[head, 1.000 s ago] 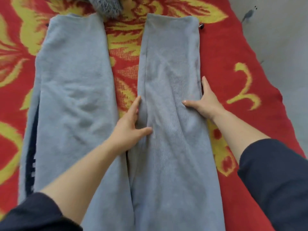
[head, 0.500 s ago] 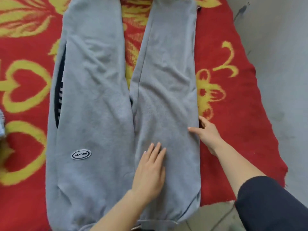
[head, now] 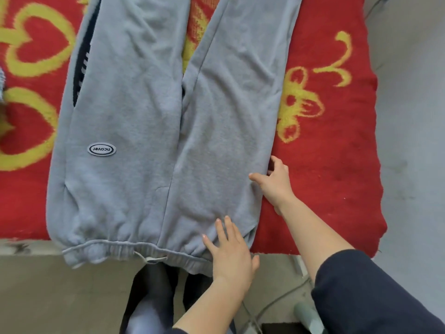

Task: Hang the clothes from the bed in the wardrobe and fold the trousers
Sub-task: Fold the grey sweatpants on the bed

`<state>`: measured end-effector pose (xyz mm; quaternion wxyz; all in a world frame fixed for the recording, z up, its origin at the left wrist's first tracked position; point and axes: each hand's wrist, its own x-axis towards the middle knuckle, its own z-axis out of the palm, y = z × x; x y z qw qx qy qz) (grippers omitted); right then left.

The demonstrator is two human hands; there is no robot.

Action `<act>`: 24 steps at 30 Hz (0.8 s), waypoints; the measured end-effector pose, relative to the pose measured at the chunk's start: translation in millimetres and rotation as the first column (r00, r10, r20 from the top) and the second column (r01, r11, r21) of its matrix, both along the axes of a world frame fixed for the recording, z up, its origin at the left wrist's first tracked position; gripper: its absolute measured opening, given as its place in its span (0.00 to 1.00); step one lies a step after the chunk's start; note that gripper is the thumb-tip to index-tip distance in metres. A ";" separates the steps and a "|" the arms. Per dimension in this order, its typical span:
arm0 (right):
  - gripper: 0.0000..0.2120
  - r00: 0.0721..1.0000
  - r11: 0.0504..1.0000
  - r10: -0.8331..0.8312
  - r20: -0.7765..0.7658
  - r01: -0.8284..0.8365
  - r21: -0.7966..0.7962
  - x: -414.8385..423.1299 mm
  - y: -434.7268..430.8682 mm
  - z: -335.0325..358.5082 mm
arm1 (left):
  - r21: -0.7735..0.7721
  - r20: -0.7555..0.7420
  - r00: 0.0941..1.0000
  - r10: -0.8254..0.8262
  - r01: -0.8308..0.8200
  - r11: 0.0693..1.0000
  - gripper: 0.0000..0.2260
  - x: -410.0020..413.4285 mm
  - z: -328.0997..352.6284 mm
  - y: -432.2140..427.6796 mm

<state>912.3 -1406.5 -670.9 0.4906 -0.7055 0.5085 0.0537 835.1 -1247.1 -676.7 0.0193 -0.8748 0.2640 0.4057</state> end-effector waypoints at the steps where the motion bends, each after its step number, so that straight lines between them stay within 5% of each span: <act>1: 0.38 1.000 1.000 -0.007 -0.026 0.007 0.007 -1.6 2.1 -1.1 | 0.027 0.026 1.000 0.007 -0.007 1.000 0.38 -0.9 -0.3 -5.4; 5: 0.40 0.995 0.990 -0.089 -0.039 0.092 0.111 -2.3 3.1 -1.7 | 0.038 0.164 0.984 0.070 -0.077 0.996 0.21 11.9 5.7 -9.7; 9: 0.37 0.977 0.950 -0.208 -0.043 0.212 0.229 12.4 -4.1 6.1 | -0.201 -0.013 0.953 0.303 -0.300 0.933 0.08 36.9 13.8 3.8; 13: 0.11 0.966 0.928 -0.256 -0.027 0.254 0.274 41.4 -1.9 23.4 | -0.223 -0.472 0.658 0.587 -0.733 0.643 0.12 79.4 34.1 41.3; 20: 0.09 0.933 0.963 -0.254 0.254 0.221 0.152 155.0 64.8 81.0 | -0.180 -0.763 0.278 0.584 -0.958 0.222 0.11 160.6 89.1 133.6; 22: 0.09 0.923 0.987 -0.137 0.358 0.097 0.128 193.7 96.4 92.2 | -0.166 -0.780 0.167 0.603 -0.984 0.057 0.07 184.9 89.8 169.6; 24: 0.13 0.900 0.954 0.002 0.437 -0.133 0.269 222.5 131.5 96.1 | -0.170 -0.756 0.068 0.651 -0.981 -0.095 0.09 206.4 79.0 210.3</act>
